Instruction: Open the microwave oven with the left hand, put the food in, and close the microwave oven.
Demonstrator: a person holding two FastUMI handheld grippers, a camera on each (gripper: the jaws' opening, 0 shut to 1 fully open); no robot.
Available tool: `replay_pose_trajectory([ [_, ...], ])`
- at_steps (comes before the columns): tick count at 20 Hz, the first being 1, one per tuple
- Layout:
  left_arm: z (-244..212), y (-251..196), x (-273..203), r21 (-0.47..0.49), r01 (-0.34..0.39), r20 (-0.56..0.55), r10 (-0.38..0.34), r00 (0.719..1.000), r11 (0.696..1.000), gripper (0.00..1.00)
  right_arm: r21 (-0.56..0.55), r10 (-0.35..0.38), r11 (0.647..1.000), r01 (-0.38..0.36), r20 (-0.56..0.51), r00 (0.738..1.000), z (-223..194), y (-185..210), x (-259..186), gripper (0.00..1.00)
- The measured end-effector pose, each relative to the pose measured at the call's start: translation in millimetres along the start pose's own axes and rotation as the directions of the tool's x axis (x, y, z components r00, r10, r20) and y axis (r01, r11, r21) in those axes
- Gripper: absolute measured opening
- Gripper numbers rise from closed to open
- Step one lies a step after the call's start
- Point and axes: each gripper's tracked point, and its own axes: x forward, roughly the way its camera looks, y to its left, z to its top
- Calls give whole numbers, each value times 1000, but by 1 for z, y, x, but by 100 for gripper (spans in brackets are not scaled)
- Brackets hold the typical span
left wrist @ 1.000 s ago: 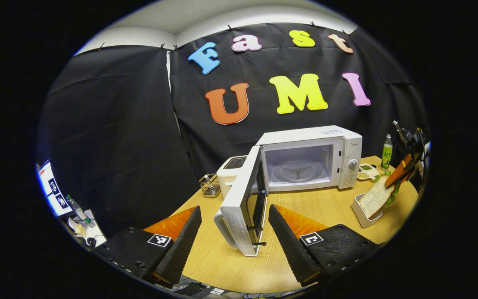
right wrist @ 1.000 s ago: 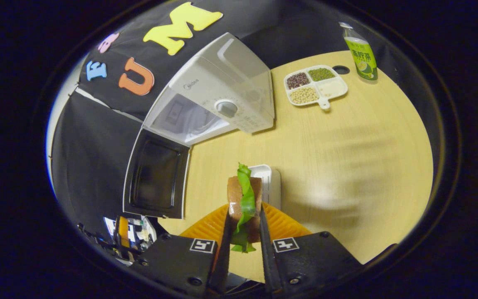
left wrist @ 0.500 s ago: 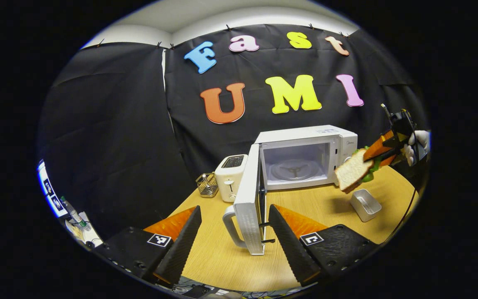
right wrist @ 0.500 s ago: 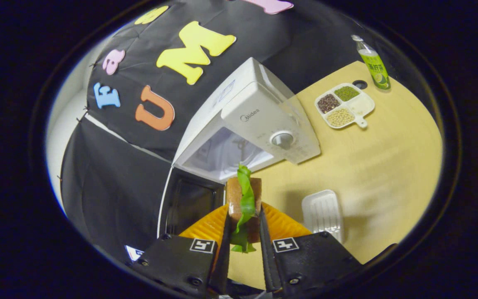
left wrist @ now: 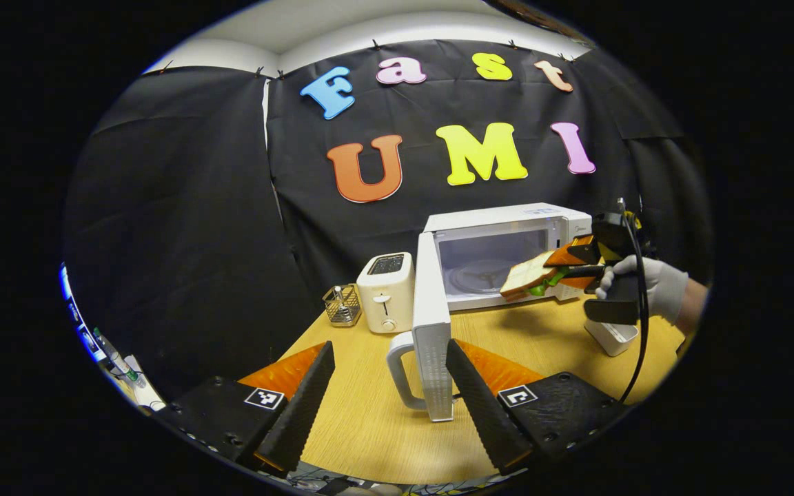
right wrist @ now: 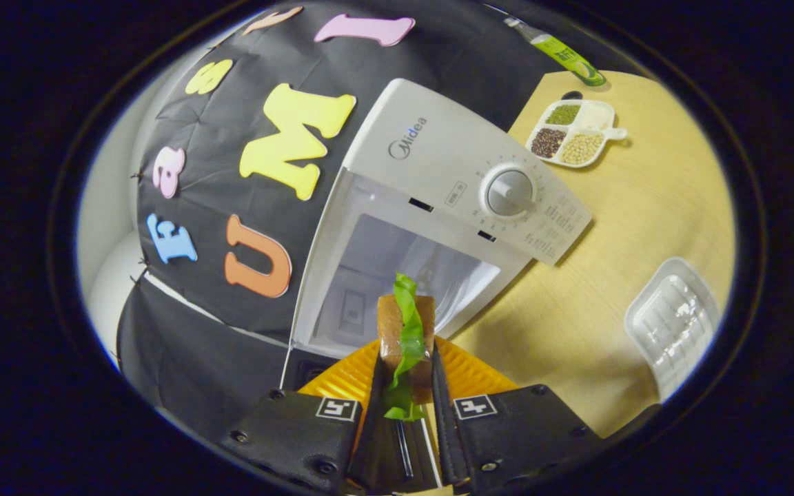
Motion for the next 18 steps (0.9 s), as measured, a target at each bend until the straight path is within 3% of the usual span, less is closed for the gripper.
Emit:
replay_pose_trajectory([
  [3,0,-2,5,7,26,-1,-26,1000,1000,96,94,36,994,-46,107,994,1,9,40,37],
  [11,-4,-5,17,22,46,-18,-45,999,999,97,116,25,992,-57,260,965,2,22,122,37],
  [12,-4,-4,19,23,43,-19,-42,999,999,96,94,20,994,-46,253,967,-1,20,131,28],
  [15,-6,-5,22,9,38,-17,-38,999,999,97,50,-29,999,17,248,968,-9,0,146,29],
  [17,-9,-5,23,8,31,-20,-31,999,999,97,-19,-49,998,56,260,964,-6,-10,150,31],
  [18,-9,-5,24,8,26,-19,-25,999,1000,96,-80,-59,993,82,257,965,-8,-13,152,41],
])
